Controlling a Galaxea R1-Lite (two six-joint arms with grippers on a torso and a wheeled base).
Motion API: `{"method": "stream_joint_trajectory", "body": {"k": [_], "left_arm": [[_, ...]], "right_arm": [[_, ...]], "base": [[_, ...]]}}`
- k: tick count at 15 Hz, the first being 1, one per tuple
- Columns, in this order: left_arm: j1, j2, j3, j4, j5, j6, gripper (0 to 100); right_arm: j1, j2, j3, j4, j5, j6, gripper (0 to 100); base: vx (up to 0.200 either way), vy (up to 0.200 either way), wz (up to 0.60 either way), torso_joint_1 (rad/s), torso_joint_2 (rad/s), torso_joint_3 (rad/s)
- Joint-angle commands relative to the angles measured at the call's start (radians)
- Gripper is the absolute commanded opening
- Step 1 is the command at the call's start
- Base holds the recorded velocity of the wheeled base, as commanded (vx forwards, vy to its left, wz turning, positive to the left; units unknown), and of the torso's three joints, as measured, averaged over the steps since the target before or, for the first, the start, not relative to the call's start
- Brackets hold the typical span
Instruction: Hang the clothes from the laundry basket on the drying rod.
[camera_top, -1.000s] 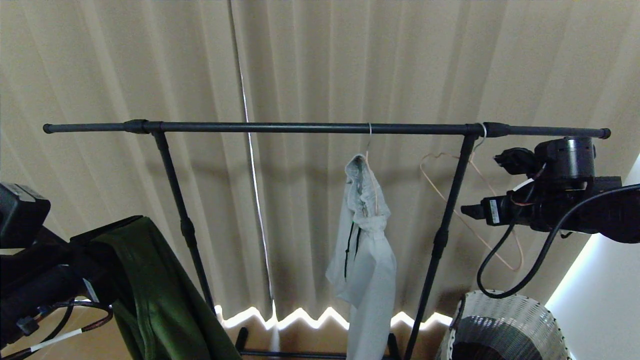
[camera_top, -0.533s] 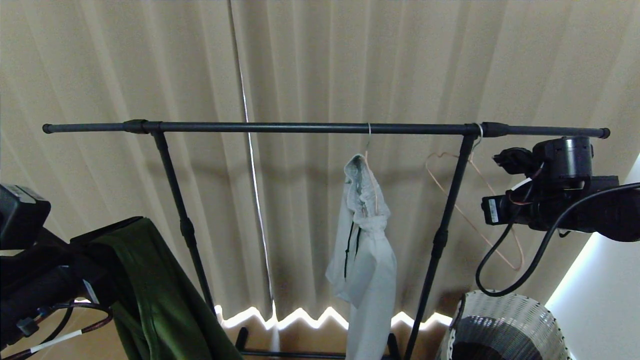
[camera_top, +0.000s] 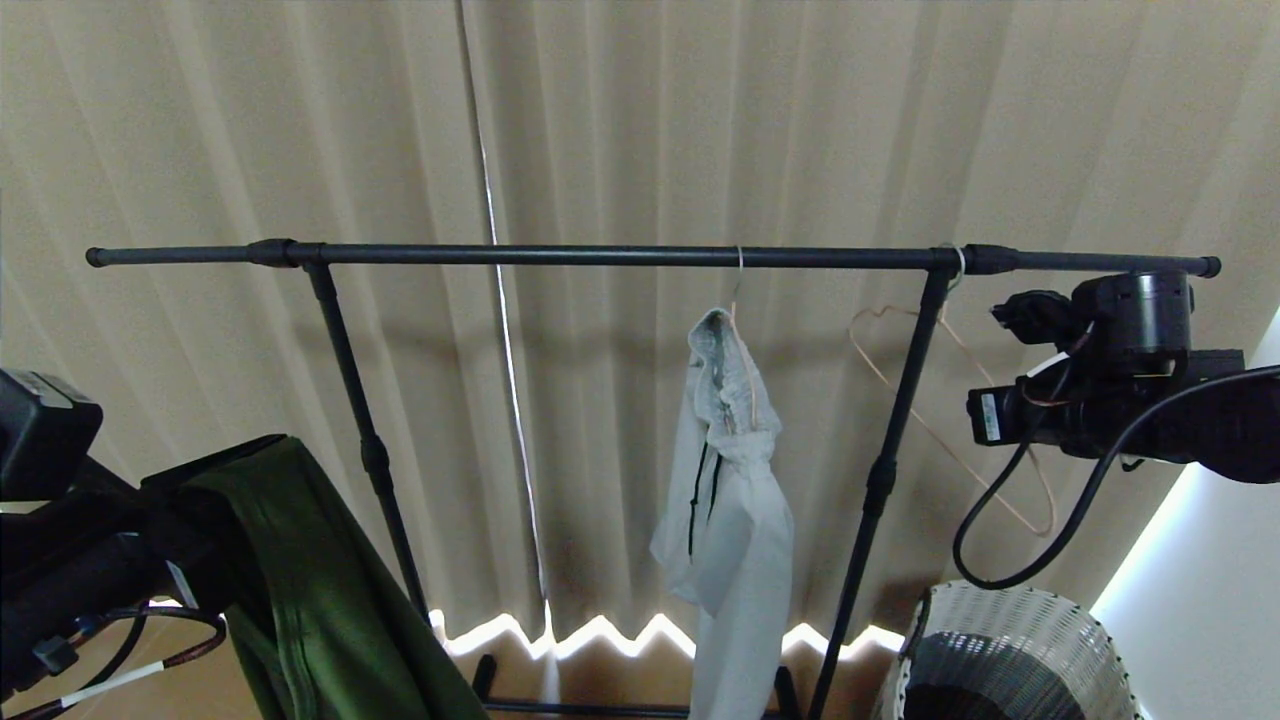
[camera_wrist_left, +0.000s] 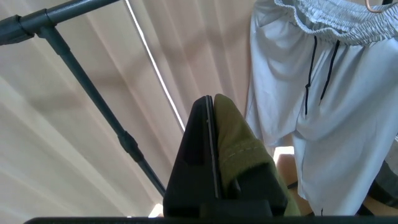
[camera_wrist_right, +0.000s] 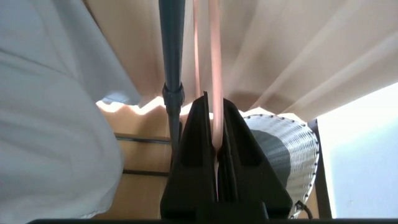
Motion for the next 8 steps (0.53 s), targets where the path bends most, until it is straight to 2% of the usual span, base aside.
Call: {"method": "stream_joint_trajectory", "body": {"k": [1,4,8], "left_arm": [[0.000,0.000,-0.001,0.000,0.000,0.000,0],[0.000,0.000,-0.001,0.000,0.000,0.000,0],[0.000,0.000,0.000,0.000,0.000,0.000,0]], "right_arm": [[-0.010,-0.016,0.000,-0.002,-0.002,0.001,0],[-0.043,-0.046,0.001,-0.017,-0.002,0.003,0],[-0.047,-0.069,0.026,-0.106,-0.002,0.003,0]], "base": [[0.000,0.000,0.00,0.000,0.00,0.000],[0.000,0.000,0.00,0.000,0.00,0.000],[0.000,0.000,0.00,0.000,0.00,0.000]]}}
